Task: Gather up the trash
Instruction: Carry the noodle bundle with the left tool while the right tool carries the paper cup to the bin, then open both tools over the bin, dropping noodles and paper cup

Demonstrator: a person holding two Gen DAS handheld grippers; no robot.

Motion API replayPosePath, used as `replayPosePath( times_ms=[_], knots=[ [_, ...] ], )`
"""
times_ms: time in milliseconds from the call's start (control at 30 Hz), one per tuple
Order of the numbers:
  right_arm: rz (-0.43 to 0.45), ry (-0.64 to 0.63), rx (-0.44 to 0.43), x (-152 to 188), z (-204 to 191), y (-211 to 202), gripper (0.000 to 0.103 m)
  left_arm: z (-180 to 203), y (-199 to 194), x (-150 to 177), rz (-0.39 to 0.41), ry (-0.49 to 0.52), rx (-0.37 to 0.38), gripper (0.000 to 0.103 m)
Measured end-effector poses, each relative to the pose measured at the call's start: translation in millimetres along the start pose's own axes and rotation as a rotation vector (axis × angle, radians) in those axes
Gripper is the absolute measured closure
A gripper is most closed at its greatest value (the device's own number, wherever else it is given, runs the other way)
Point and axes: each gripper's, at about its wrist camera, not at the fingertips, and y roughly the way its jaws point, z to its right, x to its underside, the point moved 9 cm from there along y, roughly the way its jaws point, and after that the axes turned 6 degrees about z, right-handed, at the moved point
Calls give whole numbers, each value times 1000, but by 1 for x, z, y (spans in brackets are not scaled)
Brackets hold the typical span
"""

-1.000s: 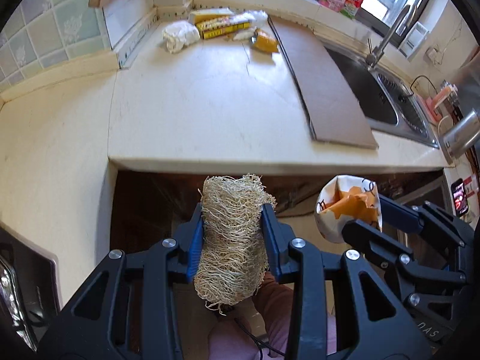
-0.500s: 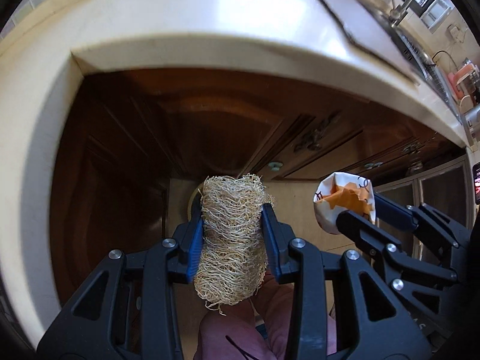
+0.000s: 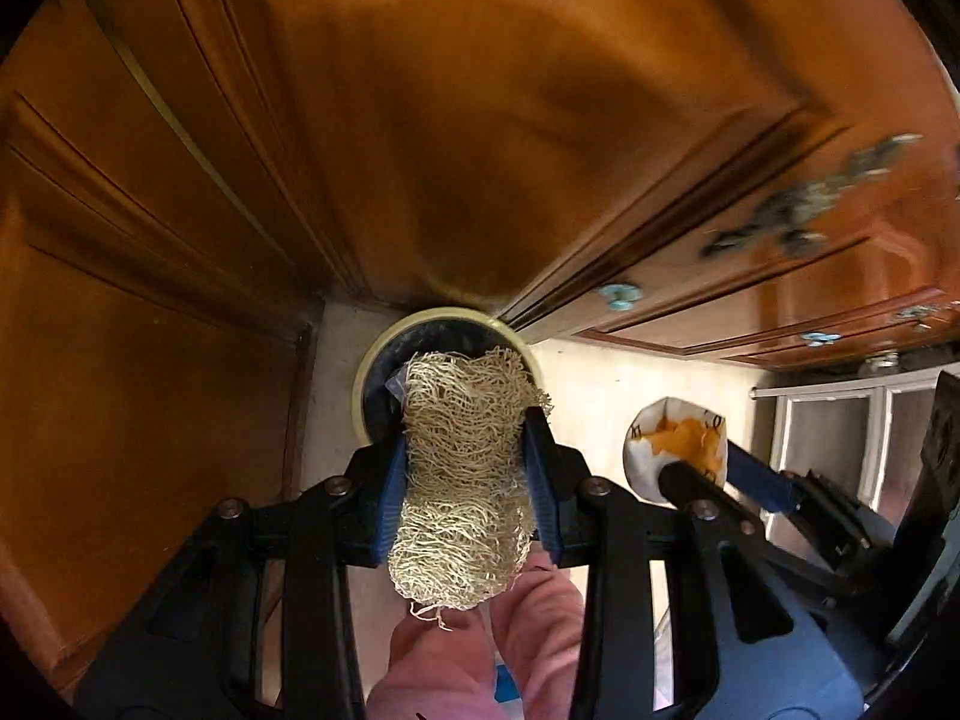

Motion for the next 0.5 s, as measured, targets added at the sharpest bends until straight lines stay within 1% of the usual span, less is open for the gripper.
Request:
replayPosePath(
  times_ms=[233,367,467,500],
  knots=[
    [-61,24,1,12,18,65,65,-11,66,8,-56,-22,-12,70],
    [-74,27,-2,10,21,85,65,-19,95,16,-97,-40,-29,68],
    [-84,31,-12,10,22,93,65,-26,104,22,-102,-64,-49,61],
    [-86,29,-14,11,22,95,64,-29,105,22,-104,-72,-54,55]
  ],
)
